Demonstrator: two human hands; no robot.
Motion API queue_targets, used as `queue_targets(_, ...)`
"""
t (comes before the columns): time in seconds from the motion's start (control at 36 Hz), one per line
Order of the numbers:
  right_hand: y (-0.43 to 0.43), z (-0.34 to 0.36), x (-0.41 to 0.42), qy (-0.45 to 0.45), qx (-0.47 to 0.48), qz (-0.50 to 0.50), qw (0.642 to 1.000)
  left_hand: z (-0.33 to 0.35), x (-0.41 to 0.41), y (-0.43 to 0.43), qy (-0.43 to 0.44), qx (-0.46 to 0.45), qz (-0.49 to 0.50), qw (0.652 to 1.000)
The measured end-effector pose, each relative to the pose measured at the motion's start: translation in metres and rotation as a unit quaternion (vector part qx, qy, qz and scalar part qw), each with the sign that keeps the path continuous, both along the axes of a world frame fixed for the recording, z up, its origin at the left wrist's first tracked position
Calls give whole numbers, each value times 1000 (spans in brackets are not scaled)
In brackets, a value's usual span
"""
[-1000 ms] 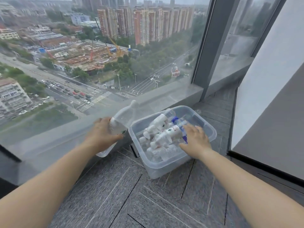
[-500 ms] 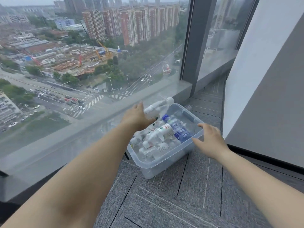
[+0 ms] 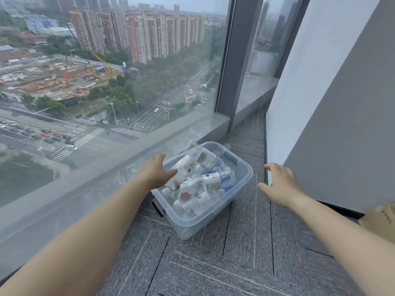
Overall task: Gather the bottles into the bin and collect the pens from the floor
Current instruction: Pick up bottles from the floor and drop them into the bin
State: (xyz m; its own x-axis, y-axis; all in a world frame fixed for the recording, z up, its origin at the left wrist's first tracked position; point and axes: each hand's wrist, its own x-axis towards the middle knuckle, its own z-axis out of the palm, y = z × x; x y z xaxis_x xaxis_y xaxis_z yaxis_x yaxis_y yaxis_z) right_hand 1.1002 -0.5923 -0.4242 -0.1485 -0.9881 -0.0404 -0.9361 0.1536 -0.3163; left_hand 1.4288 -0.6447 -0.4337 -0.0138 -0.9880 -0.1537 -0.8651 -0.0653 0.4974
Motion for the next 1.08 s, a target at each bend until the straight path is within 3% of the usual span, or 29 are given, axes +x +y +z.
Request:
queue_targets(0.33, 3, 74, 27, 69, 15, -23, 997, 39, 32, 3, 66, -16, -22, 997)
queue_targets(0.69, -11, 107, 21, 179, 14, 14, 984, 54, 24, -13, 64, -41, -52, 996)
queue_targets(0.89, -49, 77, 11, 166, 53, 37, 984, 39, -4, -32, 19, -40, -69, 997)
queue_targets(1.08, -140, 13, -24, 101, 69, 85, 989, 6, -38, -83, -17, -3, -17, 1000)
